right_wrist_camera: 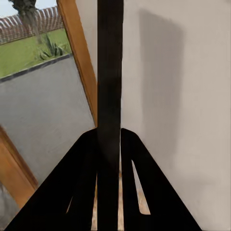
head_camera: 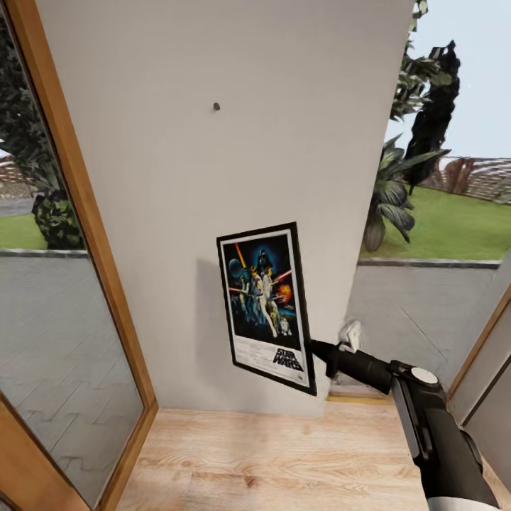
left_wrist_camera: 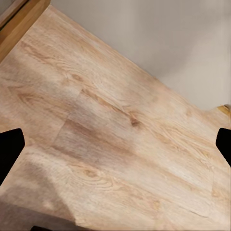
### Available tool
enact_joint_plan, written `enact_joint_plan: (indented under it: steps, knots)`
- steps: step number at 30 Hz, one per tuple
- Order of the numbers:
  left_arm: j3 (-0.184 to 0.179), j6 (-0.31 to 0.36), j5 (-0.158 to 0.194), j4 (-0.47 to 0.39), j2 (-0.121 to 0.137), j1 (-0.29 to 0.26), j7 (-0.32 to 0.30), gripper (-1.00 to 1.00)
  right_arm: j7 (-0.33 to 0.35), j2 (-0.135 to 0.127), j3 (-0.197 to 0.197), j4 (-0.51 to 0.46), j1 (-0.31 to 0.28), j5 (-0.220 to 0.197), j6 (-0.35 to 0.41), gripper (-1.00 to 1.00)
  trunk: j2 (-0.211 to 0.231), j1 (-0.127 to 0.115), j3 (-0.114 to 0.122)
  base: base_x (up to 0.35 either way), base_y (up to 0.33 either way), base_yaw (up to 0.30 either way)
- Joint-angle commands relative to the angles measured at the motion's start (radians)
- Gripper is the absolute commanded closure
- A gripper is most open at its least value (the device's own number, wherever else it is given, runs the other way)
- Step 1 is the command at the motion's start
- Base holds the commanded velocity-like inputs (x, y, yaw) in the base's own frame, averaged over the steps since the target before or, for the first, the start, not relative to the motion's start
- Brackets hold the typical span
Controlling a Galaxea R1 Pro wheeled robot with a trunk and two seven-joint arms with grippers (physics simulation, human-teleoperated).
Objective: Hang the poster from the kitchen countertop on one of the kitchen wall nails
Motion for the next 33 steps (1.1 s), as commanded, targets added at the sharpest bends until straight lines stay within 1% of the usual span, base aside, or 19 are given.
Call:
enact_joint_plan:
  steps: [1,2,3,5,6,7,11,13,14,15,16,17,21,23,27,29,30,32,33]
  knots:
    - [-0.008,-0.005,0.007,0.0,-0.001,-0.001,-0.002,-1.0,0.009,0.012,0.017,-0.007,-0.028,0.005,0.046,1.0,-0.002,0.001,-0.002,0.0,0.0,0.0]
    - [-0.008,-0.005,0.007,0.001,-0.002,-0.001,-0.003,-1.0,0.009,0.02,0.038,-0.011,-0.057,0.005,0.076,1.0,-0.002,0.001,-0.002,0.0,0.0,0.0]
    - [-0.008,-0.006,0.006,0.001,-0.002,-0.001,-0.003,-1.0,0.009,0.025,0.05,-0.012,-0.072,0.005,0.09,1.0,-0.002,0.001,-0.002,0.0,0.0,0.0]
    - [-0.008,-0.005,0.006,0.001,-0.003,-0.001,-0.003,-1.0,0.009,0.055,0.097,-0.015,-0.159,-0.005,0.165,1.0,-0.002,0.001,-0.002,0.0,0.0,0.0]
    - [-0.009,-0.005,0.005,0.001,-0.003,-0.001,-0.003,-1.0,0.009,0.062,0.105,-0.015,-0.179,-0.009,0.183,1.0,-0.002,0.001,-0.002,0.0,0.0,0.0]
    - [-0.009,-0.005,0.005,0.001,-0.004,-0.001,-0.003,-1.0,0.009,0.077,0.121,-0.016,-0.237,-0.027,0.229,1.0,-0.002,0.001,-0.002,0.0,0.0,0.0]
    - [-0.01,-0.004,0.005,0.001,-0.004,-0.001,-0.002,-1.0,0.009,0.09,0.134,-0.016,-0.377,-0.132,0.331,1.0,-0.002,0.001,-0.002,0.0,0.0,0.0]
    - [-0.01,-0.004,0.005,0.001,-0.005,-0.001,-0.002,-1.0,0.008,0.092,0.136,-0.015,-0.447,-0.157,0.381,1.0,-0.002,0.001,-0.002,0.0,0.0,0.0]
    - [-0.01,-0.004,0.005,0.001,-0.005,-0.001,-0.002,-1.0,0.008,0.092,0.136,-0.014,-0.466,-0.161,0.394,1.0,-0.002,0.001,-0.002,0.0,0.0,0.0]
    - [-0.01,-0.004,0.005,0.001,-0.005,-0.001,-0.002,-1.0,0.008,0.092,0.137,-0.01,-0.517,-0.181,0.433,1.0,-0.002,0.001,-0.002,0.0,0.0,0.0]
    - [-0.01,-0.004,0.005,0.001,-0.005,-0.001,-0.002,-1.0,0.008,0.093,0.137,-0.009,-0.531,-0.191,0.445,1.0,-0.002,0.001,-0.002,0.0,0.0,0.0]
    - [-0.011,-0.005,0.004,0.001,-0.005,-0.001,-0.002,-1.0,0.008,0.092,0.137,-0.007,-0.556,-0.212,0.466,1.0,-0.002,0.001,-0.002,0.0,0.0,0.0]
    - [-0.011,-0.005,0.005,0.0,-0.005,-0.001,-0.002,-1.0,0.008,0.088,0.136,-0.003,-0.607,-0.252,0.496,1.0,-0.002,0.001,-0.002,0.0,0.0,0.0]
    - [-0.011,-0.005,0.004,0.0,-0.005,-0.001,-0.002,-1.0,0.009,0.085,0.135,-0.001,-0.625,-0.264,0.503,1.0,-0.002,0.001,-0.002,0.0,0.0,0.0]
    - [-0.011,-0.005,0.004,0.0,-0.005,-0.001,-0.002,-1.0,0.009,0.083,0.134,0.002,-0.638,-0.287,0.507,1.0,-0.002,0.001,-0.002,0.0,0.0,0.0]
    - [-0.011,-0.005,0.004,0.0,-0.005,-0.001,-0.003,-1.0,0.013,0.081,0.133,0.008,-0.641,-0.307,0.507,1.0,-0.002,0.001,-0.002,0.0,0.0,0.0]
    - [-0.011,-0.005,0.004,0.0,-0.005,-0.001,-0.003,-1.0,0.032,0.078,0.131,0.025,-0.643,-0.346,0.504,1.0,-0.002,0.001,-0.002,0.0,0.0,0.0]
    - [-0.011,-0.005,0.004,0.0,-0.005,-0.001,-0.003,-1.0,0.039,0.075,0.13,0.032,-0.643,-0.357,0.503,1.0,-0.002,0.001,-0.002,0.0,0.0,0.0]
    - [-0.011,-0.005,0.003,0.0,-0.005,-0.001,-0.003,-1.0,0.046,0.058,0.129,0.042,-0.644,-0.369,0.502,1.0,-0.002,0.001,-0.002,0.0,0.0,0.0]
